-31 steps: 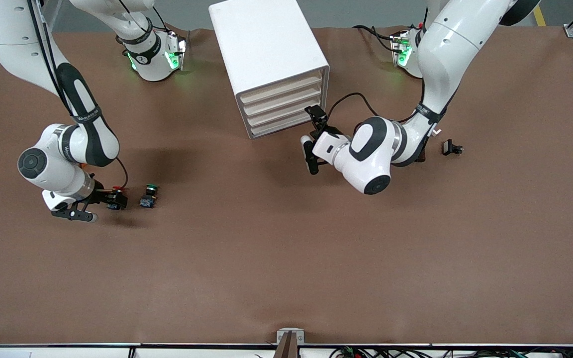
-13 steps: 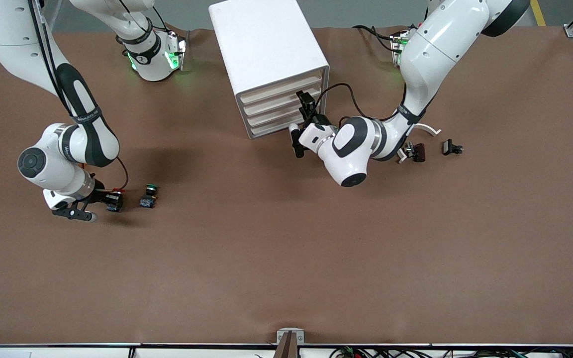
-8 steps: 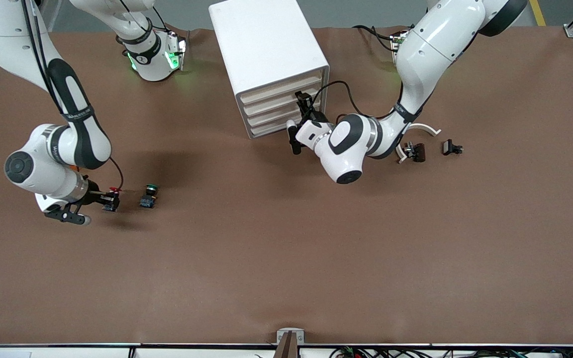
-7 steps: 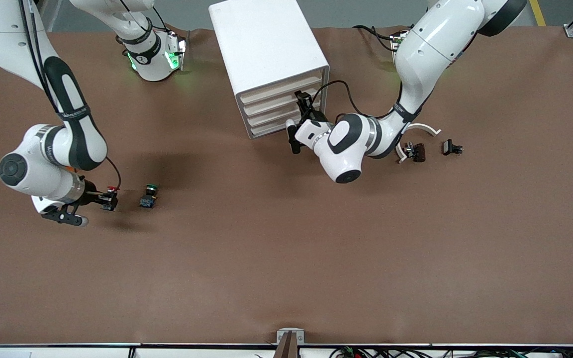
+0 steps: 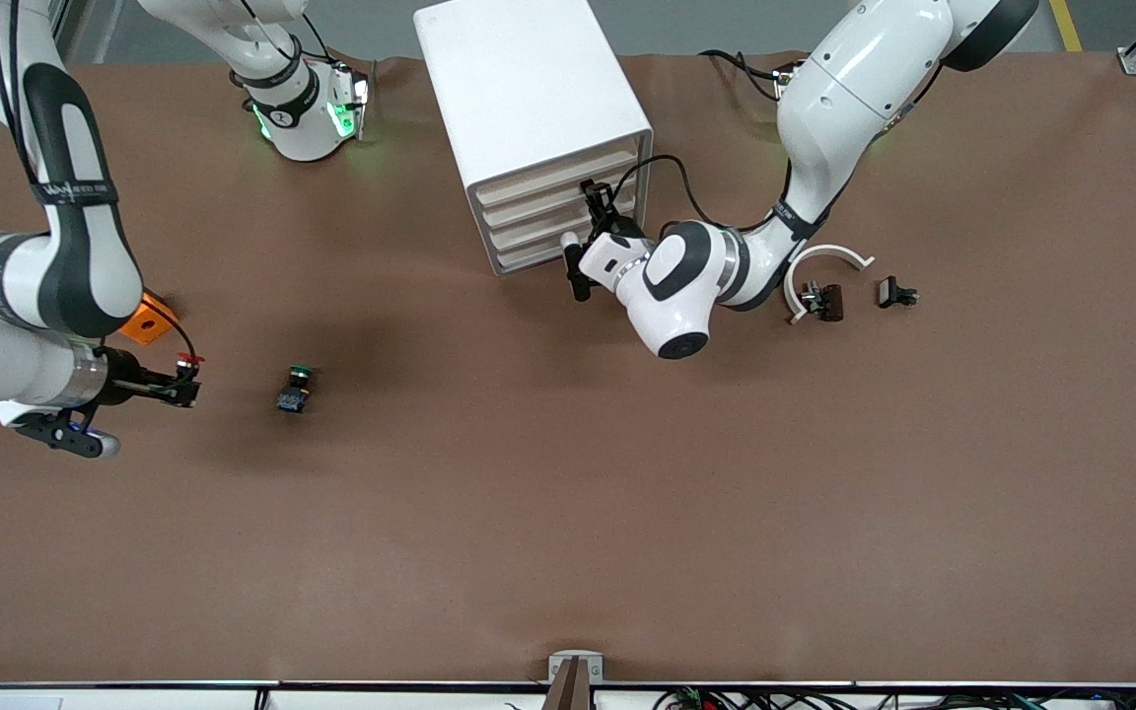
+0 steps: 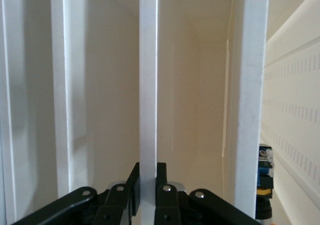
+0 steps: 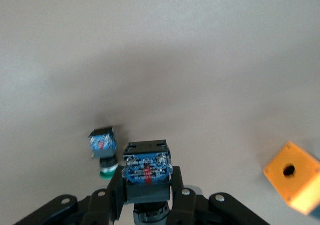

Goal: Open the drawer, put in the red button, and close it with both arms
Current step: 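Pull the drawer open with the left gripper while the right gripper carries the button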

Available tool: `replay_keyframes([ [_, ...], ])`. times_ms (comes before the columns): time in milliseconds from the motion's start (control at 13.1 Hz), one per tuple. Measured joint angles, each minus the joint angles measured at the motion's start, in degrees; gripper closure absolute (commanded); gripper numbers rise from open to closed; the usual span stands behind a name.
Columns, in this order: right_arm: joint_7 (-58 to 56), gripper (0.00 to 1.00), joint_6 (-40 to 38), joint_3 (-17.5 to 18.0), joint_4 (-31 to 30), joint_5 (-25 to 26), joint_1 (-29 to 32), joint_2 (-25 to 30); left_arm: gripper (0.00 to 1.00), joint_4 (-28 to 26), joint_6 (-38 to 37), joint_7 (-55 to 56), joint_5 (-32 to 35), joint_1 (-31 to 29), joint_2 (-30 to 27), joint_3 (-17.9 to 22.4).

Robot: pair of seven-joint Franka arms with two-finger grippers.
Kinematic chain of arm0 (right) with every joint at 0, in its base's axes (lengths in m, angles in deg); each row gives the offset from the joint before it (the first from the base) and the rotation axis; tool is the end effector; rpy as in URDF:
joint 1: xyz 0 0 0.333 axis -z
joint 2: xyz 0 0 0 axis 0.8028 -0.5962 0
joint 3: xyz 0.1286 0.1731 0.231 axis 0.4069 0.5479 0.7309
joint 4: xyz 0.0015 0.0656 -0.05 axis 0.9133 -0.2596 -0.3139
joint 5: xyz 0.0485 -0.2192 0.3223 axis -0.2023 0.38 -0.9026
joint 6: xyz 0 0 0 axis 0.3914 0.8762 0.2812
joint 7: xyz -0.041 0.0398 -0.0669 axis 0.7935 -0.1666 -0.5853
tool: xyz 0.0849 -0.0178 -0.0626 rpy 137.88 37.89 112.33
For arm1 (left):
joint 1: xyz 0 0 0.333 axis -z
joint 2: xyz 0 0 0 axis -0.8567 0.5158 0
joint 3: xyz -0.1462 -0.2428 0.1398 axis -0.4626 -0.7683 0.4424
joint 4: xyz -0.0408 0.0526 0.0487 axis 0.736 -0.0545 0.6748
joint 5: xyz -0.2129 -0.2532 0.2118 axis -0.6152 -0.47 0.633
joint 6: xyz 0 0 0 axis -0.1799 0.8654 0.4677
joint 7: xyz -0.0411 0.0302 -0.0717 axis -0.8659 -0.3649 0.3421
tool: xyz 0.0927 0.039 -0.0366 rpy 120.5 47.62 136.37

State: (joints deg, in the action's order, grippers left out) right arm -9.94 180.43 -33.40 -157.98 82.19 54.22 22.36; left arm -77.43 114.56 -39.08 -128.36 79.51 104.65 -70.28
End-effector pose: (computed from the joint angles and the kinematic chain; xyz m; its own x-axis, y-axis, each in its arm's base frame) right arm 0.6198 -0.0626 0.3504 0.9191 -0.3246 -0.2234 -0.3337 -0.9427 -0.0034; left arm 0.3996 -0.4408 0.2006 0.3705 -0.9285 -0.0234 -0.2633 -0.1292 0.9560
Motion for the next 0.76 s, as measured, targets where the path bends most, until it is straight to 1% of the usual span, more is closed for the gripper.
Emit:
replay_keyframes([
  [305,6.3,1.0,-13.7,0.3,7.0,0.0,-1.1,2.6,0.94,0.0,0.4,0.0,0.0,0.0,0.0,0.0],
  [535,13.1,1.0,-20.6,0.4,10.2,0.0,-3.8,4.3,0.94,0.2,0.7,0.0,0.0,-0.3,0.0,0.2],
  [764,19.4,1.0,-27.3,0.5,13.7,0.0,-6.0,5.3,0.94,1.0,0.8,-0.2,0.0,-0.5,0.0,1.5],
])
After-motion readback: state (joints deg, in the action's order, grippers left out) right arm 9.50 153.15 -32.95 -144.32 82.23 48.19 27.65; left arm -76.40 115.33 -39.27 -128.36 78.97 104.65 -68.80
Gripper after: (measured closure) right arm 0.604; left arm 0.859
